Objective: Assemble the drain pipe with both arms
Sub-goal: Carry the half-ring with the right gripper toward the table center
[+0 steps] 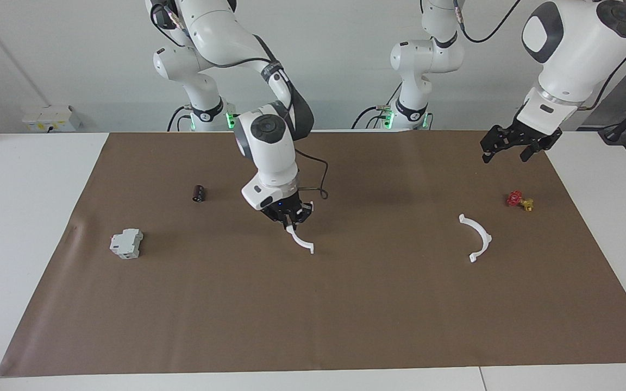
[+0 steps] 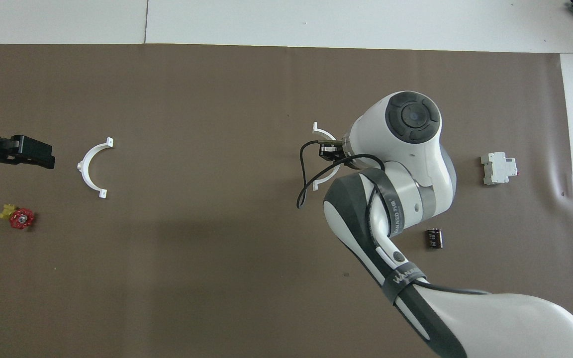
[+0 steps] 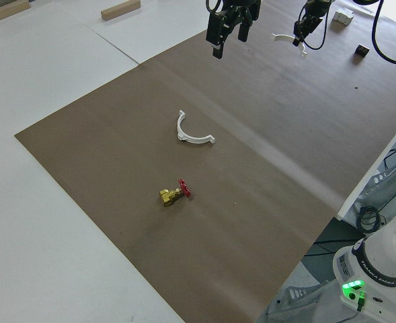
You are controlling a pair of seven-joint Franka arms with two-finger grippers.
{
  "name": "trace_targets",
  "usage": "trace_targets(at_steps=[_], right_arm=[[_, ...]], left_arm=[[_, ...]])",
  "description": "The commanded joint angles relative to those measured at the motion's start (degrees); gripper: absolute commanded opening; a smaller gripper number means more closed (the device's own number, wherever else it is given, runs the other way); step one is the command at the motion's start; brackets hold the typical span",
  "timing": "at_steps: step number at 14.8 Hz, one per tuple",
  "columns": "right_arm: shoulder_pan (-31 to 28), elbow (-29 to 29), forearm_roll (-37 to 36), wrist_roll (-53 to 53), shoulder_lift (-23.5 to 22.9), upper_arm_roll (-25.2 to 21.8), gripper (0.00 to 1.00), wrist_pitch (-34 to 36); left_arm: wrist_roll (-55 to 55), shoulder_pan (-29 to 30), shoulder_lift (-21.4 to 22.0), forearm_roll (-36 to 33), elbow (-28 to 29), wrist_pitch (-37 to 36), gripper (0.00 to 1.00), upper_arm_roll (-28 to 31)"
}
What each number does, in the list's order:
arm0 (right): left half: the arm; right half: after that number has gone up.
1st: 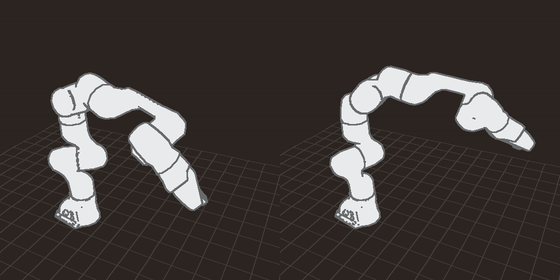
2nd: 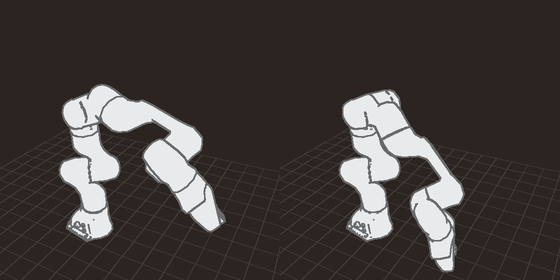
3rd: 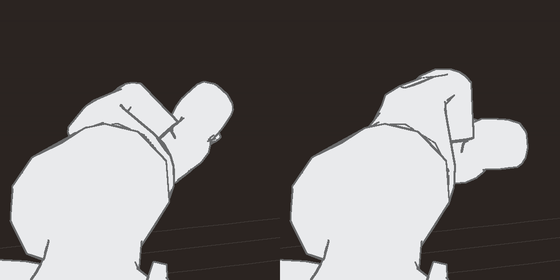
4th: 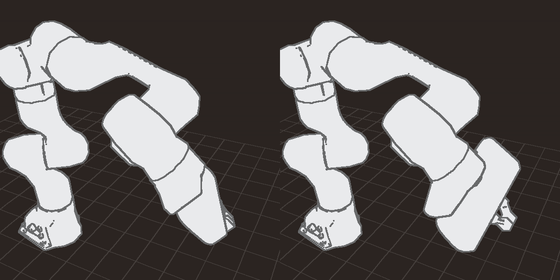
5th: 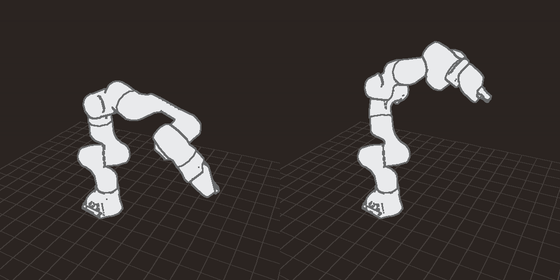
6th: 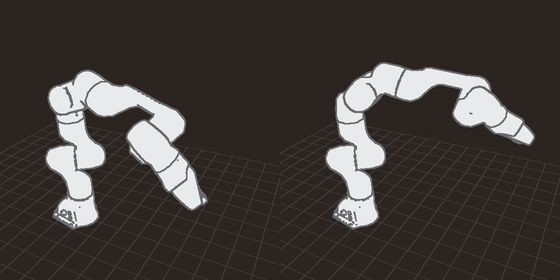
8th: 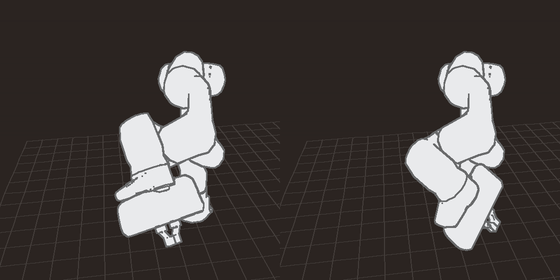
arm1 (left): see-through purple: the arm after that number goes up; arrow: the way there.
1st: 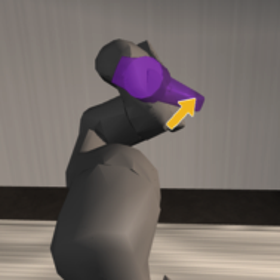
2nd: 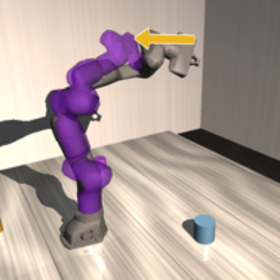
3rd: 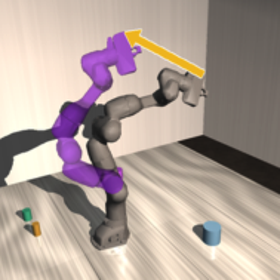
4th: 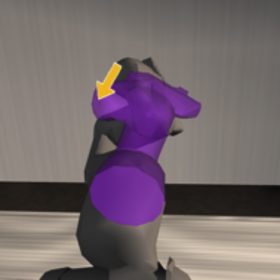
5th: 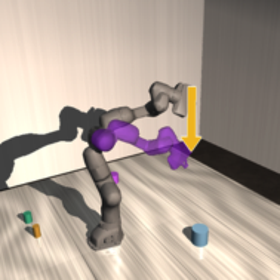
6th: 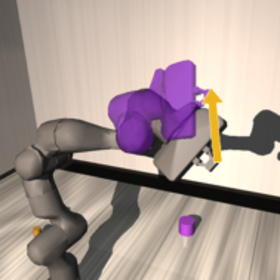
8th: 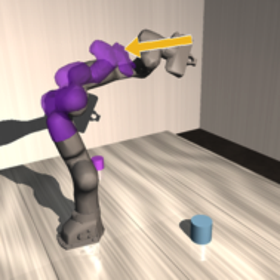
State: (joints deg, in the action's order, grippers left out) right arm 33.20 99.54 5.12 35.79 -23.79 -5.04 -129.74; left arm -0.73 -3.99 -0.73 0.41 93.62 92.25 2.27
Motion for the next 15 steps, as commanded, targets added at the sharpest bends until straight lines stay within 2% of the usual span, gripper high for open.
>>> trace_targets(at_steps=[1, 6, 15], right_arm=[[1.3, -1.2, -0.8, 2.3, -2.8, -0.2, 0.00, -1.8], [4.9, -1.2, -1.5, 5.7, -5.7, -0.2, 0.00, -7.4], [7.0, -0.5, -2.0, 5.8, -6.7, -0.2, 0.00, -8.7]], left_arm=[[0.6, 0.6, 0.4, -1.0, 0.8, 0.5, 1.00, -0.7], [0.6, 0.6, 0.4, -1.0, 0.8, 0.5, 1.00, -0.6], [0.5, 0.6, 0.6, -1.0, 0.7, 0.1, 1.00, -0.6]])
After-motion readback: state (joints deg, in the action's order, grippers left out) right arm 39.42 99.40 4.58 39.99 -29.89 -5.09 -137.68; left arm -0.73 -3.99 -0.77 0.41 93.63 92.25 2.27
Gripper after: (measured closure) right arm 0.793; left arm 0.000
